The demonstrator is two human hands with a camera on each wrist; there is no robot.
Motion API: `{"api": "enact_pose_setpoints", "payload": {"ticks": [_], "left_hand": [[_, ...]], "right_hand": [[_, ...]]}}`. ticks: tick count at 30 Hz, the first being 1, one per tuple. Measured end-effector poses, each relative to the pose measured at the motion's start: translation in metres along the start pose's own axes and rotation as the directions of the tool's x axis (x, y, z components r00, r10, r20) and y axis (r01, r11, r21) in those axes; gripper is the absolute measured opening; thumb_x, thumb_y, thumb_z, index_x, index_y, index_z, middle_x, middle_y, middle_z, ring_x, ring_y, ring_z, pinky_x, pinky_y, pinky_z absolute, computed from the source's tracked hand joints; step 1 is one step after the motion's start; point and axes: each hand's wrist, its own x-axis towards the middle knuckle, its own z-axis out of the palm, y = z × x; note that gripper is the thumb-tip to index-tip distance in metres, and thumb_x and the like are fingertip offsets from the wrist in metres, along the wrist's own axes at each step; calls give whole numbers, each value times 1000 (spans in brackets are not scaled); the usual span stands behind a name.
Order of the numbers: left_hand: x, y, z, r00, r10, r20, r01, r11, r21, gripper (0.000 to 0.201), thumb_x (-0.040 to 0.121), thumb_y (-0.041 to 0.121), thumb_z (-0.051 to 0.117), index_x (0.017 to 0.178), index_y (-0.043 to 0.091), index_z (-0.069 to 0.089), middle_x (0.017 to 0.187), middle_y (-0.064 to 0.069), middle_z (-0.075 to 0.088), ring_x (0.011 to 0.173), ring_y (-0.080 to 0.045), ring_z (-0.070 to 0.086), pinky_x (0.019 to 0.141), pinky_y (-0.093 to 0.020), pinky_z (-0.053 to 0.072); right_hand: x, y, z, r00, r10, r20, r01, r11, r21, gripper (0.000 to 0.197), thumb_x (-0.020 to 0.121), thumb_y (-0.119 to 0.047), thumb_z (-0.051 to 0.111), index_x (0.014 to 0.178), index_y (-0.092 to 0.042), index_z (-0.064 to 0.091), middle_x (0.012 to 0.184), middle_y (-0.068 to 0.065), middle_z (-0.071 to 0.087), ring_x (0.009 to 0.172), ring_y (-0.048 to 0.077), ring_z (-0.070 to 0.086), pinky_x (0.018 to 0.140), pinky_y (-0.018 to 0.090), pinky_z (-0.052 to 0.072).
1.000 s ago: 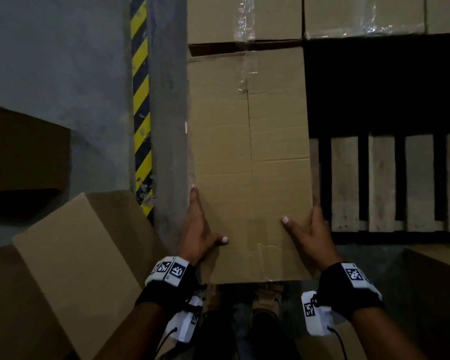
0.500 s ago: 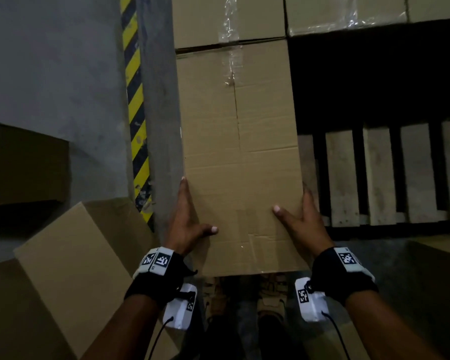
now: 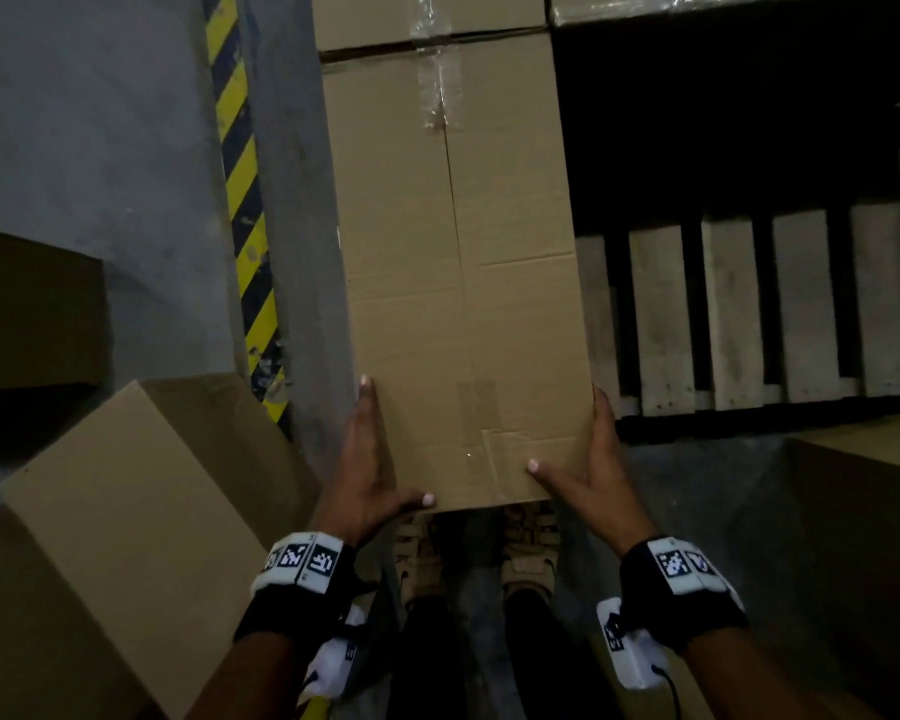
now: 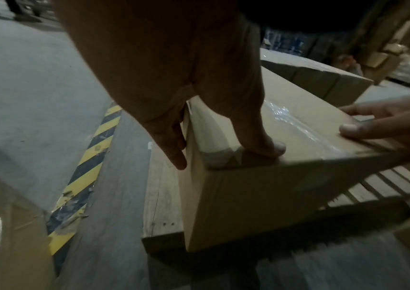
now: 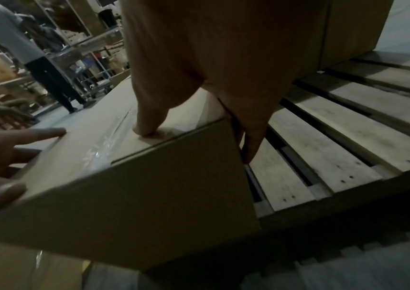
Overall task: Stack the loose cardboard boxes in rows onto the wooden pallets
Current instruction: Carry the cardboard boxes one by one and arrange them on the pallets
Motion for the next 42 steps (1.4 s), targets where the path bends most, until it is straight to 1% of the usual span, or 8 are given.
{"api": "enact_pose_setpoints", "payload": {"ticks": [6,9,12,16,22,29,35,42], "left_hand": [[-21,-8,10,999,18,51,-23,995,100,147,59,36,92,151,19,-21,159,9,-17,148,-7,-6,116,-23,6],[-22,-5,8,999,19,28,-22,995,99,140,62,25,91,153,11,-14,156,10,-5,141,5,-2,108,-3,1],[-23,-9,7,998,65,11,-66,990,123,133,66,28,89,154,6,-9,158,5,-4,139,11,-3,107,1,0],[-29,-6,10,998,60,-24,-56,987,150,128,68,29,87,154,6,-5,161,-1,1,146,-8,5,114,-11,3],[-36,7,23,998,-35,-45,46,965,257,119,71,15,82,156,20,-1,161,-14,-7,145,-37,16,109,-47,33],[-39,-5,27,996,9,-88,11,972,233,112,74,11,78,156,20,2,162,-10,-5,144,-37,22,101,-44,42],[-39,4,29,995,-37,-89,59,965,257,112,73,8,77,156,20,3,161,-13,-5,142,-40,24,102,-51,42],[-44,4,31,994,32,-109,9,934,357,111,70,2,77,155,18,7,161,-17,-2,144,-41,21,101,-50,46]], "right_hand": [[-30,18,-1,997,-76,-1,74,976,-207,123,73,-31,84,152,-45,-10,161,-13,11,145,5,17,115,30,22],[-29,19,-1,989,-141,-52,120,949,-292,118,71,-24,86,156,-35,4,160,-4,23,142,13,29,109,33,30],[-26,19,-1,977,-198,-81,163,934,-317,116,68,-17,88,157,-24,14,157,3,30,140,17,33,111,35,32],[-28,16,2,969,-237,-75,196,915,-352,110,70,-11,86,156,-15,18,156,8,28,140,15,29,115,34,27],[-33,22,6,964,-244,-105,191,912,-363,100,75,-3,79,155,-18,21,157,5,28,141,17,32,114,28,28],[-32,23,4,952,-291,-91,244,907,-344,98,74,4,76,154,-17,24,155,3,31,141,12,32,117,25,25],[-33,21,-3,964,-264,-42,235,910,-341,97,76,6,73,155,-19,22,156,4,30,141,12,30,114,7,14],[-27,14,-9,959,-278,-61,244,912,-329,97,68,9,77,151,-15,32,148,10,40,135,22,41,112,44,38]]}}
